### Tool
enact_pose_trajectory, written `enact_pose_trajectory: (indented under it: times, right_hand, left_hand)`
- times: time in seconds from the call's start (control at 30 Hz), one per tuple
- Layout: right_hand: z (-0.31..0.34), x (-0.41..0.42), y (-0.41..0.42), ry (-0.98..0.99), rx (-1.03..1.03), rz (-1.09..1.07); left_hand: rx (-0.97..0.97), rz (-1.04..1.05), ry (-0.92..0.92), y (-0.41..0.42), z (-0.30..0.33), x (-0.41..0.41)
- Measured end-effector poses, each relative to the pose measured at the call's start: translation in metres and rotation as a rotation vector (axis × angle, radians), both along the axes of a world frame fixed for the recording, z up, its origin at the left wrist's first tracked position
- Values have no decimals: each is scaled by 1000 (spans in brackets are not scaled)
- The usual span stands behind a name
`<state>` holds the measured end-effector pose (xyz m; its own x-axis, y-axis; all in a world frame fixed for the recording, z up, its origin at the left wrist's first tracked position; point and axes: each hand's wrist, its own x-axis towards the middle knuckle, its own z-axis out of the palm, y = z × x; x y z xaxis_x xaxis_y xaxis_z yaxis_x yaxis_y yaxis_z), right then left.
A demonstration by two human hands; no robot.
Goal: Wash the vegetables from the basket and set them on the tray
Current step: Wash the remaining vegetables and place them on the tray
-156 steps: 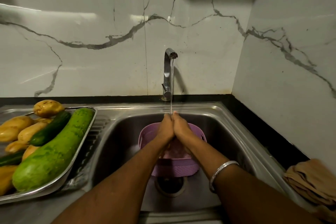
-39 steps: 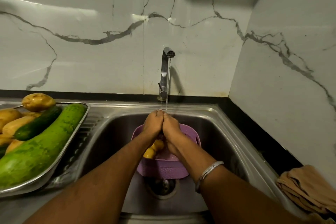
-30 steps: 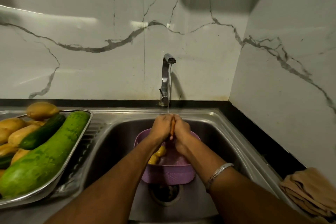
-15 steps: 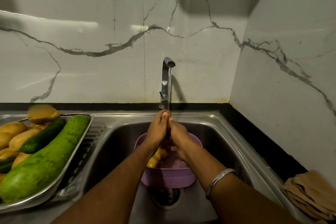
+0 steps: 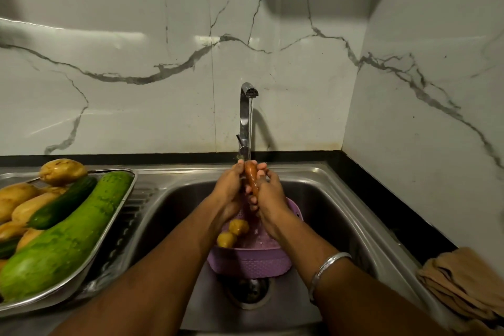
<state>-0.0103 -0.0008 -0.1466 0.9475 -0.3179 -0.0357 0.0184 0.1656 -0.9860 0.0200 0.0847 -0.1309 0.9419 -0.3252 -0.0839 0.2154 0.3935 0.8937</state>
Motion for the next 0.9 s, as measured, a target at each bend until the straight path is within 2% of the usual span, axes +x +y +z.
enact_pose_trajectory:
  times: [0.07,0.13,0.3,0.43,0.5,0.6,0.63,0.73,0.8,0.83,0.9]
  right_hand:
    - [2,1,-5,5,104,-19]
    - [3,1,-6,36,142,-10]
    - [-5,-1,-11,68,-4,-2]
    - [-1,-5,-18,20,116,39]
    - [3,-7,-21,-6,100,34]
    - [0,-7,-26,-13,-280,-57]
    - [-2,-7,-28,-46,-423,-89]
    - [3,-9,-30,-212,-674,-226]
    - [7,-11,-32,-296,-820,-343]
    - [5,-10,-35,-258,-907,-359]
    - [-7,-8,-44,62,-1145,-242]
  left_hand:
    - [31,-120,-42,3,-4,3]
    - [68,-113,-89,4,-6,4]
    - [249,235,-235,-1,-17,2]
    - [393,507,-207,5,-25,7]
    - [482,534,-232,11,-28,12]
    - [891,474,-466,20,-30,12]
    - [963,485,-537,23,-28,7]
    - [921,602,-741,20,-15,-7]
    - [909,648,-800,15,-10,-9]
    - [1000,586,-781,15,-14,-5]
    - [1329,264,-613,17,-26,0]
